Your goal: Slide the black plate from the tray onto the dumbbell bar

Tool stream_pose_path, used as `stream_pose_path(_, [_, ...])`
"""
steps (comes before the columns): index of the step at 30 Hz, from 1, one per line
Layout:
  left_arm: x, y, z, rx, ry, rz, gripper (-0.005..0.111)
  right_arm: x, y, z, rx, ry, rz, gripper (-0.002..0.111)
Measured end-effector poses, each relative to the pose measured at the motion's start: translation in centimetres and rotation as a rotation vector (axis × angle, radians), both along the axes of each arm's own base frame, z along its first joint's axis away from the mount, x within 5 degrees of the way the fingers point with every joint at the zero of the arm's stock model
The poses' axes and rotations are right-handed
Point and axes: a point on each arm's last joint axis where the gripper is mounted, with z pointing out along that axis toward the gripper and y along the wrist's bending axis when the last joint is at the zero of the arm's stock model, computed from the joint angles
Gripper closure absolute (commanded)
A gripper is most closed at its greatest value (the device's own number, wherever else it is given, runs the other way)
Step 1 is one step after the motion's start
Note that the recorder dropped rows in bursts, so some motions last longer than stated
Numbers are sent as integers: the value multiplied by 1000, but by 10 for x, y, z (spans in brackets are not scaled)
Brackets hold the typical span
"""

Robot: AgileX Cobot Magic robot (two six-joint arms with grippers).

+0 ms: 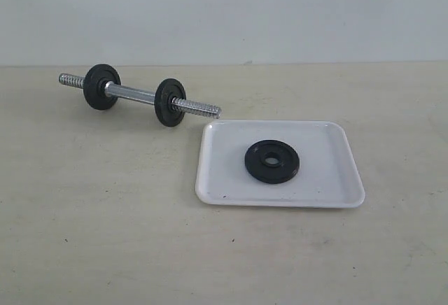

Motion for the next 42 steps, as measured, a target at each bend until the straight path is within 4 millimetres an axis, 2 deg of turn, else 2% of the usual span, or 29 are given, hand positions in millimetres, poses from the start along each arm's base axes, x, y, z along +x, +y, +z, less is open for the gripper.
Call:
stream_pose_path(10, [0,1,2,27,-27,3,102,0,0,2,-23,-22,6,109])
stream_pose_path(14, [2,1,17,45,-185,5,102,2,0,11,-31,-119,9,109])
stream_pose_path(18, [1,1,36,58,-397,6,102,3,1,28,-31,-305,11,109])
stream_pose_path(23, [-4,0,52,57,-576,6,102,-1,1,47,-20,-527,14,109])
stream_pose_path(31, [-5,0,56,-21,-624,-2,102,-5,2,60,-19,-673,17,109])
stream_pose_path(34, [-6,0,58,-120,-652,-14,102,-5,2,60,-19,-679,17,109])
stream_pose_path(38, [-9,0,64,-284,-735,-46,102,-6,2,62,-16,-699,18,109])
stream_pose_path(42, [-16,-1,74,-323,-860,-79,102,-12,2,72,28,-826,28,109])
